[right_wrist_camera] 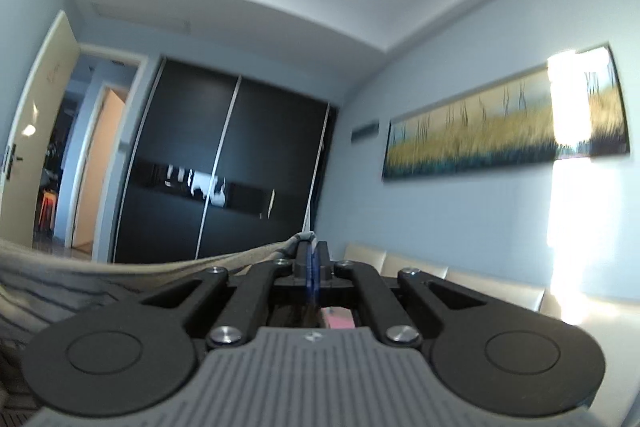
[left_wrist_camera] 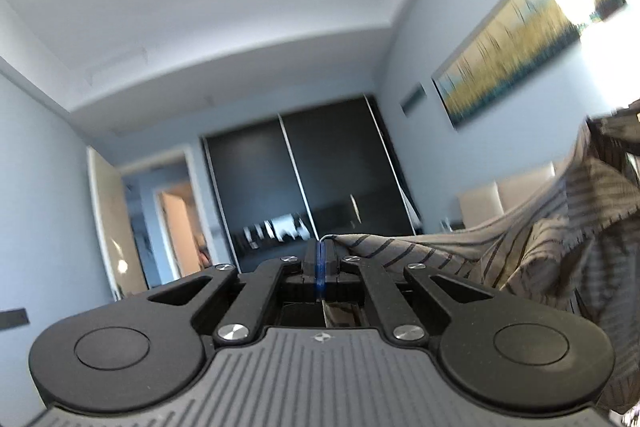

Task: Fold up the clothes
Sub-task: 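Grasp the shirt with the left gripper and lift it high with both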

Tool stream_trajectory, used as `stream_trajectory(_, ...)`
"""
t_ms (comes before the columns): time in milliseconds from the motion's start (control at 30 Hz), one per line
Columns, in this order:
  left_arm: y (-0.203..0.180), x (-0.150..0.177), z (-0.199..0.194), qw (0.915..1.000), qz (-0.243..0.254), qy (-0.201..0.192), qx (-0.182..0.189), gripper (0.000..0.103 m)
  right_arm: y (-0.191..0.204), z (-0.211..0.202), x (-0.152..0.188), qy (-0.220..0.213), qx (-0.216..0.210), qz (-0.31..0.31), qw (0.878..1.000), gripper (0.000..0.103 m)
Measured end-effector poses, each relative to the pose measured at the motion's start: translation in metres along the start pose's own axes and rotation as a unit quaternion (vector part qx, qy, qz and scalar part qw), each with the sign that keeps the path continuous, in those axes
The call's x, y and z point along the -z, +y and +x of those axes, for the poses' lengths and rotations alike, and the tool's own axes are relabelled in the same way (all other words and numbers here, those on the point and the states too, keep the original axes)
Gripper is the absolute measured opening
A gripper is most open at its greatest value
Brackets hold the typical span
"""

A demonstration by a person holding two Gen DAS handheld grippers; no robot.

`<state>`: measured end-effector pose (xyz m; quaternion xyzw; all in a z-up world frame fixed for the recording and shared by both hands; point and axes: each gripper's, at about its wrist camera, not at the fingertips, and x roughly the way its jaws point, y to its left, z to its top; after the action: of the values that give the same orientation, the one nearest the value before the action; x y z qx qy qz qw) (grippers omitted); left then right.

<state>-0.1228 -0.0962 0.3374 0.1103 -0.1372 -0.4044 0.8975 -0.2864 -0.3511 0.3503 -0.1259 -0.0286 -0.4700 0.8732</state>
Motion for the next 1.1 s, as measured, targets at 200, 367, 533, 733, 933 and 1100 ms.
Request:
stream_trajectory(200, 0.009, -0.037, -0.041, 0.9979, 0.006, -0.063, -0.016, 0.0, -0.016, -0.05, -0.037, -0.043, 0.002, 0.009, 0.999, 0.001)
stream_trajectory(367, 0.018, -0.055, -0.063, 0.9936, 0.005, -0.11, -0.023, 0.0, -0.029, -0.09, -0.055, -0.083, 0.019, 0.02, 0.996, 0.001)
stream_trajectory(533, 0.031, -0.075, -0.081, 0.9879, -0.024, -0.153, -0.011, 0.0, -0.039, -0.123, -0.082, -0.142, 0.041, 0.035, 0.988, 0.001)
stream_trajectory(733, 0.027, -0.09, -0.086, 0.9856, -0.018, -0.168, -0.007, 0.0, -0.049, -0.15, -0.104, -0.194, 0.044, 0.044, 0.979, 0.001)
stream_trajectory(933, 0.011, -0.054, -0.026, 0.997, 0.015, -0.076, -0.002, 0.0, -0.034, -0.102, -0.08, -0.134, 0.012, 0.026, 0.991, 0.001)
stream_trajectory(1100, 0.003, 0.012, 0.054, 0.9995, 0.01, 0.031, 0.003, 0.0, -0.009, -0.028, -0.016, -0.04, -0.018, 0.023, 0.999, 0.001)
